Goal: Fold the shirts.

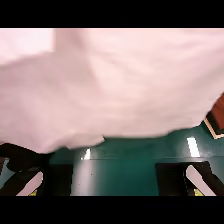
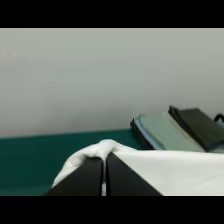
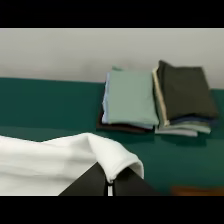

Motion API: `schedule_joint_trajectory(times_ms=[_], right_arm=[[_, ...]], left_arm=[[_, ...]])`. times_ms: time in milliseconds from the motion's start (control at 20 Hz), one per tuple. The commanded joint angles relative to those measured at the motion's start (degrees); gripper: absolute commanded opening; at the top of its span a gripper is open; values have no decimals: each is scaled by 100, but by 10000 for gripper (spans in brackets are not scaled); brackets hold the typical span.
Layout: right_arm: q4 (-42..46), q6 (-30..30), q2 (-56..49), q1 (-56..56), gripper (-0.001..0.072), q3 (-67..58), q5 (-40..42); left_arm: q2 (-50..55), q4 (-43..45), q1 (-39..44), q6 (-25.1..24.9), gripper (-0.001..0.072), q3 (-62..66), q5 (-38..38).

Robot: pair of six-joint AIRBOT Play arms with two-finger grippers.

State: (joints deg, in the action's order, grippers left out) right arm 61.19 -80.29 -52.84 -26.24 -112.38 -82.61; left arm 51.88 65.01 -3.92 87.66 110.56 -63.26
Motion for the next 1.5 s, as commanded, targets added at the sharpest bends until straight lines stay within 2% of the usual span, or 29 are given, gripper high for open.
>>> schedule_joint_trajectory(times_ms=[0, 150, 300, 500, 650, 700, 800, 950, 1250, 1300, 1350, 1400, 1450], right_arm=[[264, -98, -748, 723, 16, 634, -343], [1095, -483, -1572, 1473, 16, 1674, -341], [1449, -614, -2481, 1849, 16, 2345, -173], [1316, -732, -3550, 1971, 16, 2378, 498], [1156, -728, -4072, 1974, 16, 1818, 809], [1156, -728, -4166, 1971, 16, 1591, 774], [1233, -610, -4133, 1976, 16, 1392, 601], [1259, -472, -3790, 1971, 16, 1910, 616], [1198, -476, -3456, 2020, 18, 3189, 1213], [1196, -476, -3456, 2020, 63, 3215, 1196], [1196, -474, -3453, 2015, 276, 3195, 1193], [1185, -479, -3410, 1956, 450, 3195, 1180], [1185, -490, -3322, 1906, 453, 3198, 1064]], left_arm=[[935, -219, -4, 37, 21, -680, -678], [1930, -199, -4, 24, 21, -1198, -793], [2986, -205, -4, -33, 20, -1488, -785], [4011, -245, -4, -350, 20, -1486, -313], [4151, -243, -4, -439, 21, -1484, 269], [4151, -243, -7, -546, 21, -1458, 249], [4144, -153, -4, -748, 21, -1443, -271], [4157, 393, -4, -774, 21, -1558, -1128], [4157, 411, 61, -664, 23, -2588, -1067], [4157, 444, 59, -645, 66, -2671, -1084], [4148, 525, 55, -544, 428, -2677, -1134], [4107, 597, 55, -439, 662, -2675, -1228], [4019, 719, 55, -409, 659, -2677, -1384]])
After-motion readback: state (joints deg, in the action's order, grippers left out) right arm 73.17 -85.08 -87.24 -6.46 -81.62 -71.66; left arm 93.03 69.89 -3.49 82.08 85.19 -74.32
